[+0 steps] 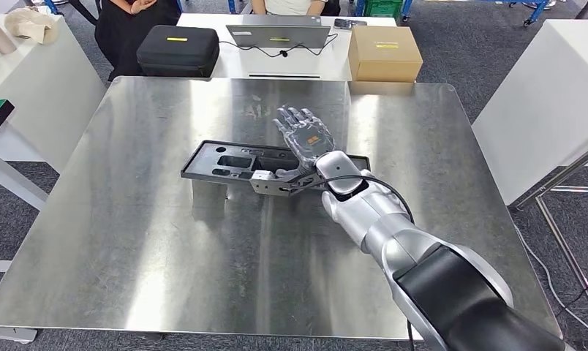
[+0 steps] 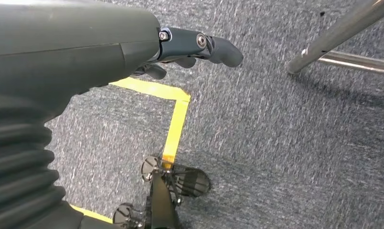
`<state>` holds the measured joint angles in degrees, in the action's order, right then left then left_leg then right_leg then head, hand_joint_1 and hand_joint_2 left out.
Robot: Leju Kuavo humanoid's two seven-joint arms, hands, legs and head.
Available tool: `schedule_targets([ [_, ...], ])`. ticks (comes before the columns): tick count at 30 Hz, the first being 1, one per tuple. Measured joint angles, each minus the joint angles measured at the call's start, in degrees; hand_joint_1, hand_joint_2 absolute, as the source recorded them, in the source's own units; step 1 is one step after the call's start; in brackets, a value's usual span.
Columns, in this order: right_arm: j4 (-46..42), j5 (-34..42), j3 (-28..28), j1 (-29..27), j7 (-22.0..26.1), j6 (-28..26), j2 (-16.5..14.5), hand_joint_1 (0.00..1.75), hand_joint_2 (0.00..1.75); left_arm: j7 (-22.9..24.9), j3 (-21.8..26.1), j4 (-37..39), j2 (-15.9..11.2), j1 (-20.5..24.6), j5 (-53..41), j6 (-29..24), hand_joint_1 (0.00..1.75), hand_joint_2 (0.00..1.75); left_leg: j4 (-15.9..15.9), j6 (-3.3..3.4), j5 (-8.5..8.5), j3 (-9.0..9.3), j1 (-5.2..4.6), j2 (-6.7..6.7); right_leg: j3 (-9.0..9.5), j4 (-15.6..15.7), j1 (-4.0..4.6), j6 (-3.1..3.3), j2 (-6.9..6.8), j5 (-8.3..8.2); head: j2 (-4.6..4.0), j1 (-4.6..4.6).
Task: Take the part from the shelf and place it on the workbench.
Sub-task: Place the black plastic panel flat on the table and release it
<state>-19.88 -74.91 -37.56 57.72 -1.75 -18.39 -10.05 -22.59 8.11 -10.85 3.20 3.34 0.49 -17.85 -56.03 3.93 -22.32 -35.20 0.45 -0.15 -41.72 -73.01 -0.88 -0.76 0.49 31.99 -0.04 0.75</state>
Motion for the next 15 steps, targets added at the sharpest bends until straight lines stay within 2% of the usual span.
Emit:
schedule_targets([
  [1, 0.11, 0.02, 0.07, -0.06, -0.01, 0.02, 0.05, 0.0, 0.0, 0.01, 0.0, 0.01, 0.02, -0.01, -0.01, 0.01, 0.0, 0.0, -0.08, -0.07, -0.05, 0.02, -0.02, -0.1, 0.61, 1.82, -0.02, -0.54, -0.01, -1.2, 0.0, -0.02],
  [3, 0.2, 0.05, 0.1, 0.1, -0.03, 0.02, 0.11, 0.0, 0.0, 0.02, 0.0, 0.01, 0.04, -0.01, -0.02, 0.01, 0.0, 0.0, -0.57, -0.48, -0.33, -0.08, -0.11, -0.19, 4.27, 9.9, -0.03, -1.35, -0.18, -4.64, 0.01, -0.03],
  [4, 0.21, 0.09, 0.11, 0.23, -0.04, 0.02, 0.03, 0.0, 0.0, 0.02, 0.0, 0.01, 0.04, 0.01, -0.02, 0.01, 0.0, 0.0, -1.02, -0.82, -0.59, -0.23, -0.24, -0.2, 6.1, 13.63, -0.04, -1.36, -0.26, -6.11, 0.01, 0.04],
  [5, 0.22, 0.13, 0.12, 0.31, -0.05, 0.02, -0.04, 0.0, 0.0, 0.03, 0.0, 0.01, 0.04, 0.01, -0.03, 0.01, 0.0, 0.0, -1.4, -1.17, -0.84, -0.37, -0.34, -0.18, 7.18, 15.68, -0.02, -1.12, -0.34, -6.82, 0.0, 0.1],
  [8, 0.31, 0.66, 0.31, 0.34, -0.12, 0.23, -0.18, 0.0, 0.0, 0.05, 0.01, 0.01, -0.01, -0.05, -0.03, -0.11, 0.0, 0.0, -1.84, -2.01, -1.14, -0.57, -0.19, -0.13, 7.79, 16.51, -0.05, -0.08, -0.29, -7.32, 0.01, 0.17],
  [10, 0.32, 1.85, 0.96, 0.36, -0.12, 1.12, -0.52, 0.0, 0.0, 0.09, 0.02, 0.01, -0.04, -0.1, -0.01, -0.37, 0.0, 0.0, -3.62, -2.7, -2.45, -1.27, 0.11, -0.1, 8.09, 16.68, -0.49, 0.52, -0.24, -7.51, 0.0, 0.33],
  [11, 0.32, 2.7, 1.46, 0.38, -0.11, 1.91, -0.8, 0.0, 0.0, 0.16, 0.04, 0.01, -0.07, -0.12, 0.04, -0.53, 0.0, 0.0, -5.89, -3.09, -3.89, -2.22, 0.3, -0.08, 8.26, 16.74, -0.71, 0.74, -0.22, -7.53, 0.0, 0.42],
  [13, 0.34, 4.67, 2.72, 0.39, -0.1, 4.42, -1.4, 0.0, 0.0, 0.52, 0.14, 0.01, -0.04, -0.14, 0.1, -0.84, 0.0, 0.0, -13.12, -3.84, -7.54, -5.54, 0.66, -0.07, 8.41, 16.73, -0.69, 0.96, -0.21, -7.43, 0.0, 0.59],
  [14, 0.37, 5.88, 3.49, 0.38, -0.05, 5.97, -1.69, 0.0, 0.0, 0.8, 0.2, 0.01, -0.04, -0.16, 0.08, -0.96, 0.0, 0.0, -16.12, -4.08, -8.58, -7.08, 0.81, -0.07, 8.43, 16.72, -0.66, 0.98, -0.21, -7.41, 0.0, 0.58],
  [15, 0.38, 7.38, 4.47, 0.38, 0.16, 7.56, -2.02, 0.0, 0.0, 1.08, 0.24, 0.01, -0.04, -0.18, -0.03, -1.03, 0.0, 0.0, -17.51, -4.23, -8.62, -7.91, 0.96, -0.05, 8.46, 16.71, -0.66, 0.99, -0.19, -7.38, 0.01, 0.58],
])
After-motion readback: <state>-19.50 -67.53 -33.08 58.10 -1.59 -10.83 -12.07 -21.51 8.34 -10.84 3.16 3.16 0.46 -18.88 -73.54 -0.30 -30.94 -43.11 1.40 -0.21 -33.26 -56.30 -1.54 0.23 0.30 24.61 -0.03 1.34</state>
